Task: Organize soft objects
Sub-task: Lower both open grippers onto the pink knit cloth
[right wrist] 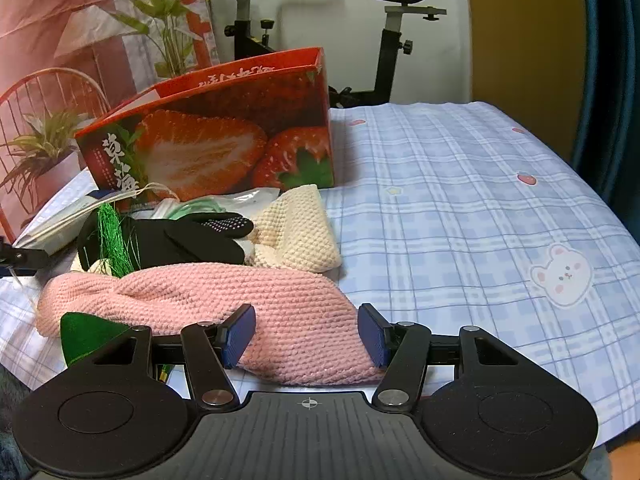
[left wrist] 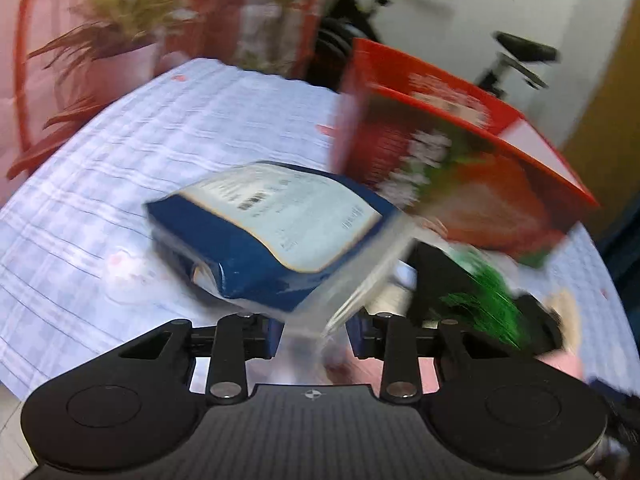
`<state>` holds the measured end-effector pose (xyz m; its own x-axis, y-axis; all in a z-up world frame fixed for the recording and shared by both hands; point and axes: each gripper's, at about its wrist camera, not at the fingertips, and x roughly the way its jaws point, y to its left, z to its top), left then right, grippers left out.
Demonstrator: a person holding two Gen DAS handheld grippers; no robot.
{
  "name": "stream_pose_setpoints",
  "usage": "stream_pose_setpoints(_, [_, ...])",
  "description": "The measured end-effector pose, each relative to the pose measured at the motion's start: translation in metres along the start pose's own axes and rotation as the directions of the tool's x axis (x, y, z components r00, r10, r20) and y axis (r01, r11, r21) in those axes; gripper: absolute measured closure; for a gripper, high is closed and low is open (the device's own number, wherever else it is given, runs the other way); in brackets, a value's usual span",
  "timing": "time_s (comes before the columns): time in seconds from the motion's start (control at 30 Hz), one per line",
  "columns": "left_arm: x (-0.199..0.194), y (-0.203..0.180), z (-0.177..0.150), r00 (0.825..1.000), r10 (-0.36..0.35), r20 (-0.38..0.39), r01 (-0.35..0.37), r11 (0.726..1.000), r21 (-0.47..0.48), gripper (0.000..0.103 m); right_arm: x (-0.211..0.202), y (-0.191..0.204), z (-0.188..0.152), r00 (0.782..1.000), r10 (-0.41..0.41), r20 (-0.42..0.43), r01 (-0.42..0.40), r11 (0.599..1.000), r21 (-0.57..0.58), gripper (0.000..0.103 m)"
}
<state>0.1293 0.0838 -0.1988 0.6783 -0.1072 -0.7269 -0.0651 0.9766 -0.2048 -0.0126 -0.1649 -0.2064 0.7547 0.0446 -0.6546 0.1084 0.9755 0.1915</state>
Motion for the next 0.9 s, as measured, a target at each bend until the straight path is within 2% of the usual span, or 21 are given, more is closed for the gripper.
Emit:
stream_pose_setpoints(0.1, [0.011, 0.014, 0.008, 0.998, 0.056, -0.016, -0.056, 0.998, -0.008, 0.068, 0.001, 0.0, -0.001, 1.0, 0.002, -0.004, -0.002, 1.0, 0.005, 0.049])
stream_pose_setpoints(0.23, [0.008, 0.022, 0.006, 0.997, 0.003, -0.078, -0.006, 0.999, -0.033, 0.067, 0.001, 0.0, -0.001, 1.0, 0.004, -0.004, -0.004, 1.0, 0.003, 0.049])
stream_pose_setpoints(0.43, [-0.009, 0.02, -0.016, 0.989, -0.054, -0.141, 0.054, 0.999, -0.006, 0.065, 0.002, -0.001, -0.001, 1.0, 0.008, -0.002, -0.008, 1.0, 0.009, 0.049])
stream_pose_setpoints(0.6, [-0.031, 0.008, -0.017, 0.989, -0.101, -0.11, 0.104, 0.994, 0.018, 0.059, 0.0, -0.001, -0.001, 1.0, 0.009, 0.004, -0.009, 1.0, 0.013, 0.049])
stream_pose_setpoints(0.8, [-0.045, -0.013, -0.016, 0.992, -0.115, -0.046, 0.118, 0.989, 0.085, 0.058, -0.003, -0.001, -0.001, 1.0, 0.012, 0.011, -0.012, 1.0, 0.016, 0.049])
stream_pose_setpoints(0.9, [-0.044, -0.022, -0.017, 0.988, -0.148, -0.051, 0.153, 0.983, 0.098, 0.058, -0.003, -0.001, -0.001, 1.0, 0.013, 0.011, -0.013, 1.0, 0.017, 0.049])
